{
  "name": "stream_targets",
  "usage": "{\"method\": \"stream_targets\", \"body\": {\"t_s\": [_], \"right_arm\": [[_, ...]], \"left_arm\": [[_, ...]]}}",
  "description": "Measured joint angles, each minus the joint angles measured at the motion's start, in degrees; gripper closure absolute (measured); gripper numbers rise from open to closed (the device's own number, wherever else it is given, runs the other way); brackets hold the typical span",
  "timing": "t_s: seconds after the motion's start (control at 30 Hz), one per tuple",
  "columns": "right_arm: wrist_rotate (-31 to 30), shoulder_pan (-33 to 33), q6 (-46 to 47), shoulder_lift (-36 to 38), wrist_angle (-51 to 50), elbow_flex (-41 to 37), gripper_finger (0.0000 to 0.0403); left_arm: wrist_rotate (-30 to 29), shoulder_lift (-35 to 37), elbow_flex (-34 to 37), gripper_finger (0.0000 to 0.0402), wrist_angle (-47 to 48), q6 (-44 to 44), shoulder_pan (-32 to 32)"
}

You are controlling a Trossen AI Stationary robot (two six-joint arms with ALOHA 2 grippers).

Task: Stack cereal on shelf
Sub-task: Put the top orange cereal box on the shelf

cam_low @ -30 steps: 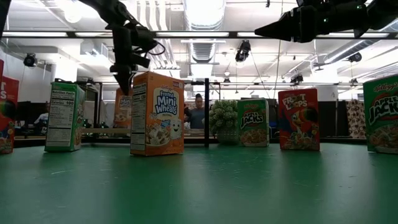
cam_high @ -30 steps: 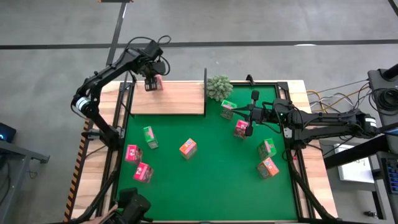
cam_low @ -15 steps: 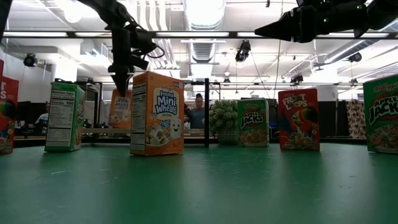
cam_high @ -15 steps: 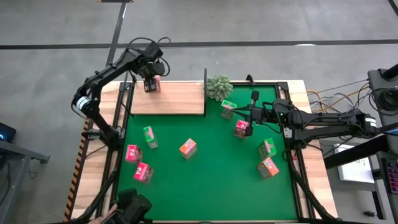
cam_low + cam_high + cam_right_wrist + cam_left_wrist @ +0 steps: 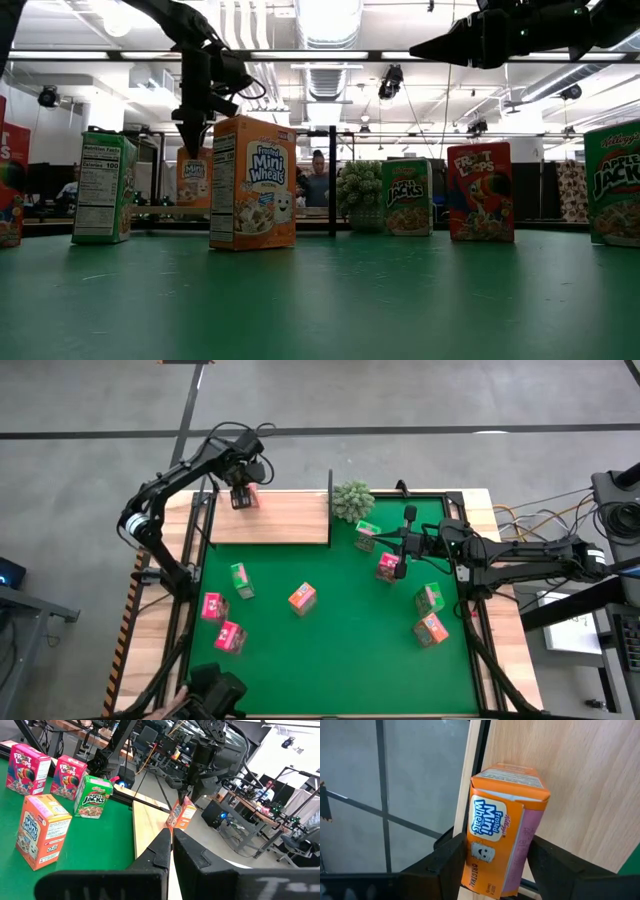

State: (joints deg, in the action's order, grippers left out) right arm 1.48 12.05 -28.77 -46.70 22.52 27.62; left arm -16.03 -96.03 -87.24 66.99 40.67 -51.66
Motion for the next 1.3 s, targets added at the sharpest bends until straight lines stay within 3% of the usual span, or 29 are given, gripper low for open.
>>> {"method": "stream_targets", "body": {"t_s": [0.47, 0.73, 1.1, 1.2, 1.3], "right_arm": [[0.0, 0.0, 0.0, 0.0, 0.0, 0.0, 0.0394], [0.0, 0.0, -0.3, 0.0, 0.0, 0.0, 0.0394], [0.0, 0.0, -0.4, 0.0, 0.3, 0.0, 0.0394], [0.0, 0.0, -0.5, 0.0, 0.3, 0.0, 0.0394], [0.0, 0.0, -0.8, 0.0, 0.4, 0.0, 0.0394]], "left_arm": [[-0.6, 0.0, 0.0, 0.0169, 0.3, -0.3, 0.0], [-1.3, 0.0, -0.3, 0.0164, 1.0, -0.3, 0.3], [-1.5, 0.1, -9.6, 0.0164, 7.0, -6.4, 1.9], [1.9, 0.1, -12.6, 0.0166, 6.1, -8.4, 3.2], [9.4, 0.0, -14.1, 0.0178, 1.6, -10.3, 4.0]]}}
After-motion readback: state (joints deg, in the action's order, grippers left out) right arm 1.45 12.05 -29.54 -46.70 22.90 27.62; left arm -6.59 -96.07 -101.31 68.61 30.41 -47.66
